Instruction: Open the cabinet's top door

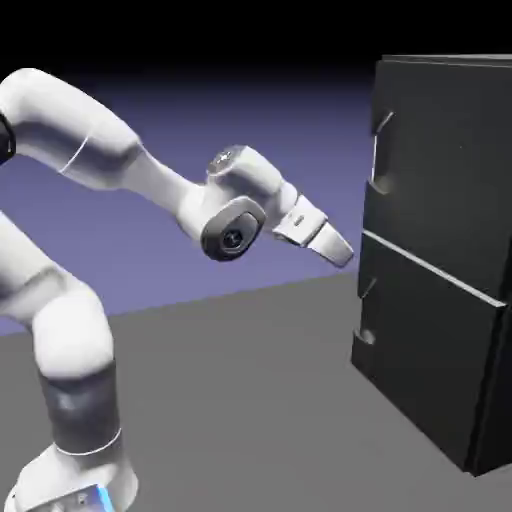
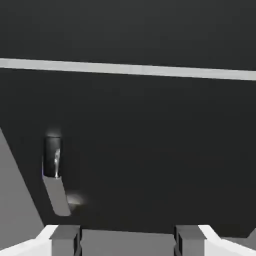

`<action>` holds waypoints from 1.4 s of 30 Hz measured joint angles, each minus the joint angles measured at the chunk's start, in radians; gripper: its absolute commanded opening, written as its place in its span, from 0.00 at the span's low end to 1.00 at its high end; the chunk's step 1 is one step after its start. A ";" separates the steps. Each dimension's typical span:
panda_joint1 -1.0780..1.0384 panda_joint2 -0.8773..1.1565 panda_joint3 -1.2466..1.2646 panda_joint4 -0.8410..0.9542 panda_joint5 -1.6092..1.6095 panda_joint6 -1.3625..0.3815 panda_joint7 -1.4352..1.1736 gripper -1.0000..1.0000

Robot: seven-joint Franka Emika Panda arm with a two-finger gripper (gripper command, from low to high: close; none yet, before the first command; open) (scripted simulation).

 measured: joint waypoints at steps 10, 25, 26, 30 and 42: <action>-0.161 -0.038 0.167 0.097 0.435 -0.014 -0.321 0.50; -0.402 -0.094 0.417 0.242 1.087 -0.036 -0.803 0.50; -0.418 -0.098 0.434 0.252 1.131 -0.037 -0.835 0.50; -0.483 -0.113 0.501 0.291 1.305 -0.043 -0.964 0.50; -0.676 -0.159 0.701 0.407 1.827 -0.060 -1.349 0.50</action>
